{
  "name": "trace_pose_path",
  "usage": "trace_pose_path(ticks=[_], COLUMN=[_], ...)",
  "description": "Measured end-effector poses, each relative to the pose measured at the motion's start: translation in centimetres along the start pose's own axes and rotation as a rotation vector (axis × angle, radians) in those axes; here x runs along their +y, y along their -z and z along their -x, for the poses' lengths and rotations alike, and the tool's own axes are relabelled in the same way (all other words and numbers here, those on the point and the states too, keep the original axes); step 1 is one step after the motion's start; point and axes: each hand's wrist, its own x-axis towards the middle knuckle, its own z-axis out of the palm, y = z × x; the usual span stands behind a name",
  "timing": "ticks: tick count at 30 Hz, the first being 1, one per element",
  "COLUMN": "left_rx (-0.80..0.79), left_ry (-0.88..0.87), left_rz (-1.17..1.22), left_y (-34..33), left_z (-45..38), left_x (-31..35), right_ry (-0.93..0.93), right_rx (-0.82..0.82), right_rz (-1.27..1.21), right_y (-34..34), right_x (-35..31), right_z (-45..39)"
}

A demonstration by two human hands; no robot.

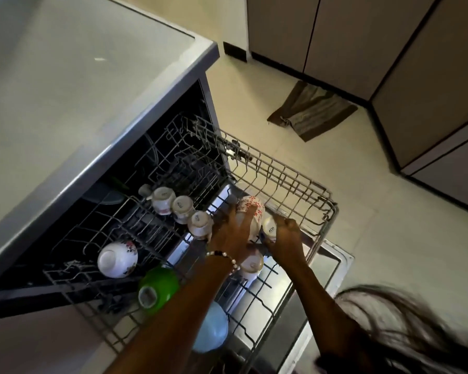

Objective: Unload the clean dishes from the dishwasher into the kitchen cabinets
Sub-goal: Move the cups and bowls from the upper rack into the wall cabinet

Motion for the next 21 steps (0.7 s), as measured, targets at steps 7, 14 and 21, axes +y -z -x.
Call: trace_pose_path(ticks=[7,14,21], left_rx=[0.088,0.201,0.467], left_ry=[-0.03,-0.078,-0.106], left_rz=[0.057,0.217,0.379], left_y=[-0.2,3.3,10.2], left_z=[-1.8,-0.8,6.0], left_x=[0.2,-0.2,-2.1], right_ry=[0.084,0.112,0.15], right_rx=[0.072,0.217,0.282], right_rz=[0.05,-0.021,-0.095], right_y=[-1.1,0.6,5.1], right_x=[0.9,0.3,-4.9], right_z=[-1.0,0.5,4.8])
